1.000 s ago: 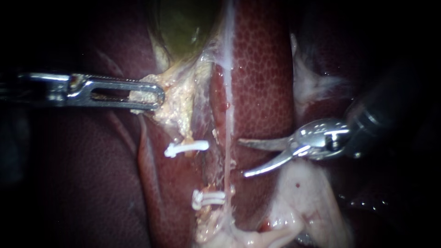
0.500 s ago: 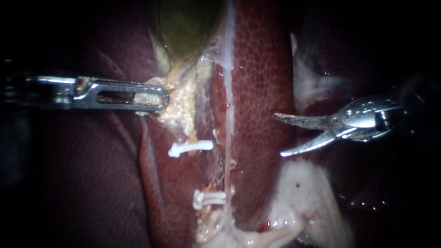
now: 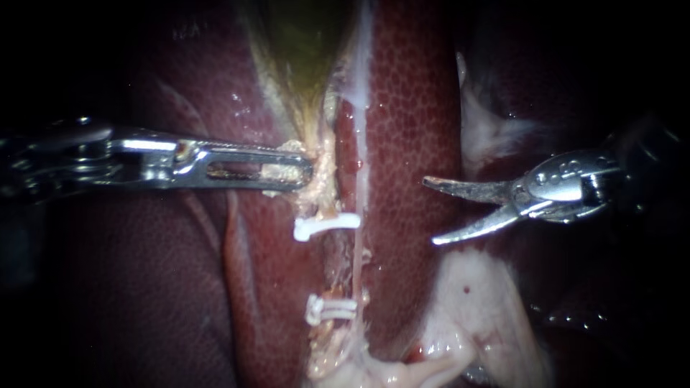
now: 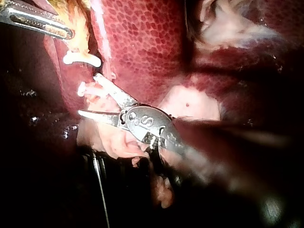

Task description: Go back from the cut left tube

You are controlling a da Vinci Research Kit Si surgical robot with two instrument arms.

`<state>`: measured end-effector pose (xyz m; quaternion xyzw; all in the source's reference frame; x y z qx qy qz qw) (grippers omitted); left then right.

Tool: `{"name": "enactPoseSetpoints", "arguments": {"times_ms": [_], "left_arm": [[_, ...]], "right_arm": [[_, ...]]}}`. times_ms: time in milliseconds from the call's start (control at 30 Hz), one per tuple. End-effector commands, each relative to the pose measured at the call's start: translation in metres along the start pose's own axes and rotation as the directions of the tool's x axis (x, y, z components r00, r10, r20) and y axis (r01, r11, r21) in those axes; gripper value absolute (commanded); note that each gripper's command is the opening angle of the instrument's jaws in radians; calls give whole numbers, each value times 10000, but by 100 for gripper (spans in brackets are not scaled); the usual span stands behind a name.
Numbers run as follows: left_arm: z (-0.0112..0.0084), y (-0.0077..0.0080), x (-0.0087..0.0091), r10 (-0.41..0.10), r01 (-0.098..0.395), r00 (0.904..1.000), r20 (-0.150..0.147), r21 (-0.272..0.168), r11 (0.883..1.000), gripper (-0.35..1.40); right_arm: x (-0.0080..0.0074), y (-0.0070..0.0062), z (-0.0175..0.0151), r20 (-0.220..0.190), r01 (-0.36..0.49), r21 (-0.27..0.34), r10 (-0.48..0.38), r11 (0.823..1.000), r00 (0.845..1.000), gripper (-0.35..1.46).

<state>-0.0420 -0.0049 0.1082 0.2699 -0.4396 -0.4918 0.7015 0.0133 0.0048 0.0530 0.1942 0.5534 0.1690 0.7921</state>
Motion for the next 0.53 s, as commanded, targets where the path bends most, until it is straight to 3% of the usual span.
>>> {"name": "enactPoseSetpoints", "arguments": {"times_ms": [33, 533], "left_arm": [[0, 0, 0, -1, 1, 10000, -6, 1, 10000, -25], [0, 0, 0, 4, -4, 10000, -14, 14, 10000, -25]], "right_arm": [[0, 0, 0, 3, -3, 11, 3, 10000, 10000, 143], [1, 0, 0, -24, -11, -6, 11, 10000, 10000, 143]]}}
